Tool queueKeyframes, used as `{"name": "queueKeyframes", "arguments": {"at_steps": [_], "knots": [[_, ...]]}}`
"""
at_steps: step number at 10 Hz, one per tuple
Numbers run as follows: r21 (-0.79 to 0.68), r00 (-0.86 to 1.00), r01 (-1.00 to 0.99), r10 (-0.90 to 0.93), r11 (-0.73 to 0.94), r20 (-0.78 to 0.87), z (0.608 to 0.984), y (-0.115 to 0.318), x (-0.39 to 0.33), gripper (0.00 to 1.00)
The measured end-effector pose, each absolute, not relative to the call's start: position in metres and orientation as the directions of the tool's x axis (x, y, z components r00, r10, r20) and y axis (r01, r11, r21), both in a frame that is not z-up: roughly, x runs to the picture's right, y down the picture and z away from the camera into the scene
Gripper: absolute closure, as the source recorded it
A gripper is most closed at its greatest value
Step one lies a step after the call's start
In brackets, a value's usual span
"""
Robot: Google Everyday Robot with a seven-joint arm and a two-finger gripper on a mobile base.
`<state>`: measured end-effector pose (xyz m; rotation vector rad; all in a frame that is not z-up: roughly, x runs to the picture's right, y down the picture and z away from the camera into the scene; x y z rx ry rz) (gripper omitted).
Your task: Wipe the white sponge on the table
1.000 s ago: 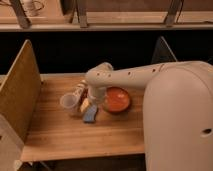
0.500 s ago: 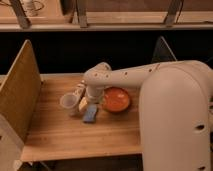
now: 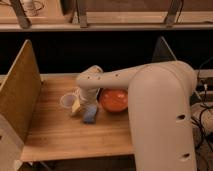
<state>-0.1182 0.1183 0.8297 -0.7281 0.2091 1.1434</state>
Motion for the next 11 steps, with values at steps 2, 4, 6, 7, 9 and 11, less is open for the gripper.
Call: {"name": "queueKeyframes", "arguments": {"at_steps": [2,4,6,7,9,11], "knots": [[-0.426,0.423,-0.881,0.743,0.205,-0.518,0.835,0.128,-0.121,0.2],[-0.423,0.421,-0.885,0.726,0.195,-0.545,0.843,0.142,-0.124,0.2],[-0.405,0.401,-0.896,0.717,0.179,-0.57,0.853,0.148,-0.12,0.2],[-0.393,0.391,-0.903,0.712,0.173,-0.584,0.859,0.151,-0.116,0.2],[-0.378,0.381,-0.911,0.696,0.168,-0.609,0.868,0.157,-0.114,0.2],[-0.365,0.369,-0.917,0.687,0.159,-0.626,0.875,0.159,-0.109,0.3]]}}
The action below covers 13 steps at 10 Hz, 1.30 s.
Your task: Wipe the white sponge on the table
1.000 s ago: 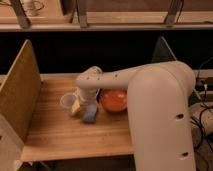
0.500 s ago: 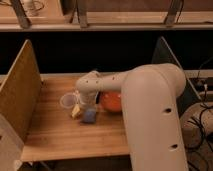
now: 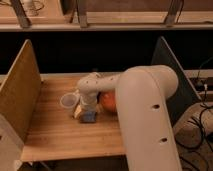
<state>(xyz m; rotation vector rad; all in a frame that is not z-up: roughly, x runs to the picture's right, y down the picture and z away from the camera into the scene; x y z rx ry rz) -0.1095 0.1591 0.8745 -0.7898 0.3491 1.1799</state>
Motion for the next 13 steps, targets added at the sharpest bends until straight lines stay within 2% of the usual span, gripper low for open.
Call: {"name": "queueKeyframes", "arguments": {"at_steps": [6,8,13], "knots": [[-0.344,0.357,-0.925,0.689,0.164,-0.631,0.878,0.155,-0.11,0.93],[-0.35,0.362,-0.922,0.69,0.166,-0.627,0.875,0.156,-0.113,1.0],[-0.367,0.362,-0.919,0.67,0.142,-0.648,0.867,0.178,-0.116,1.0]]}}
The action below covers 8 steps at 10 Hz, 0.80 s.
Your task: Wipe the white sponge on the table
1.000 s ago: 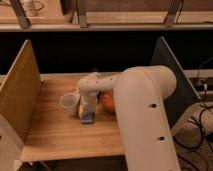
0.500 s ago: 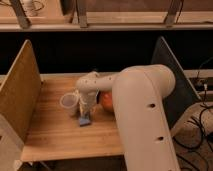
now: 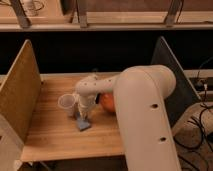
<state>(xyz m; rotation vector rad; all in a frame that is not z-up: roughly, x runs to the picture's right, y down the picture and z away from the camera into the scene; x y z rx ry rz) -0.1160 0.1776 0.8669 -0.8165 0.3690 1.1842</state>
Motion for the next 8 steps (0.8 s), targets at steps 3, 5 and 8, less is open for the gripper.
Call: {"name": "queueKeyframes", "arguments": {"at_steps": [3,5,8], "knots": [[-0.282,0.288,-0.952,0.667,0.119,-0.687,0.874,0.177,-0.084,1.0],[-0.21,0.232,-0.971,0.682,0.117,-0.693,0.881,0.161,-0.059,1.0],[-0.152,0.187,-0.982,0.71,0.113,-0.679,0.892,0.132,-0.043,1.0]]}}
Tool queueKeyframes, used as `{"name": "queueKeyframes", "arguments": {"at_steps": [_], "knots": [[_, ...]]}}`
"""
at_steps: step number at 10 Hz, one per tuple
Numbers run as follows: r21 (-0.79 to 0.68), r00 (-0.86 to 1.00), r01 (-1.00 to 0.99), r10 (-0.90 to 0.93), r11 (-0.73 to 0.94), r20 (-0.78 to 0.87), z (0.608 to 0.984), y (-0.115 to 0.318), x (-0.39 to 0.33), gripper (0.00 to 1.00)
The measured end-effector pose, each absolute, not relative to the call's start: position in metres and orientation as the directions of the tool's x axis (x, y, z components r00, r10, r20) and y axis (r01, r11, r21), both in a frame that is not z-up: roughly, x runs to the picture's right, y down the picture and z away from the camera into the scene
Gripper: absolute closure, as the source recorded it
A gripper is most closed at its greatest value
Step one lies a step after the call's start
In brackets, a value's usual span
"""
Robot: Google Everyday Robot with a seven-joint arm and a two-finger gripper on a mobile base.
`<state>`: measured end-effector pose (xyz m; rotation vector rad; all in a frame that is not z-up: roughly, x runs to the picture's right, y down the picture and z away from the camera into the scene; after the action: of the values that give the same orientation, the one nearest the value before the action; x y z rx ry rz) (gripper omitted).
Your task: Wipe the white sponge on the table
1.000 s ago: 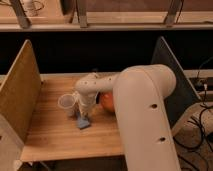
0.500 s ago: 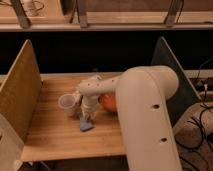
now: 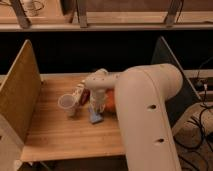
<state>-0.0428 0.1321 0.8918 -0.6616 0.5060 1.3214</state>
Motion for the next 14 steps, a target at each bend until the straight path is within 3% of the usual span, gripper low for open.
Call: {"name": "queueKeyframes", "arguments": {"at_steps": [6,9,14], "knots": [[-0.267,0.291,-0.95,0.763,0.161,-0.578,0.894,0.088,-0.113,1.0],[-0.339,0.356,-0.923,0.74,0.182,-0.571,0.866,0.119,-0.133,1.0],[-0.33,0.37,-0.923,0.678,0.195,-0.635,0.846,0.17,-0.114,1.0]]}}
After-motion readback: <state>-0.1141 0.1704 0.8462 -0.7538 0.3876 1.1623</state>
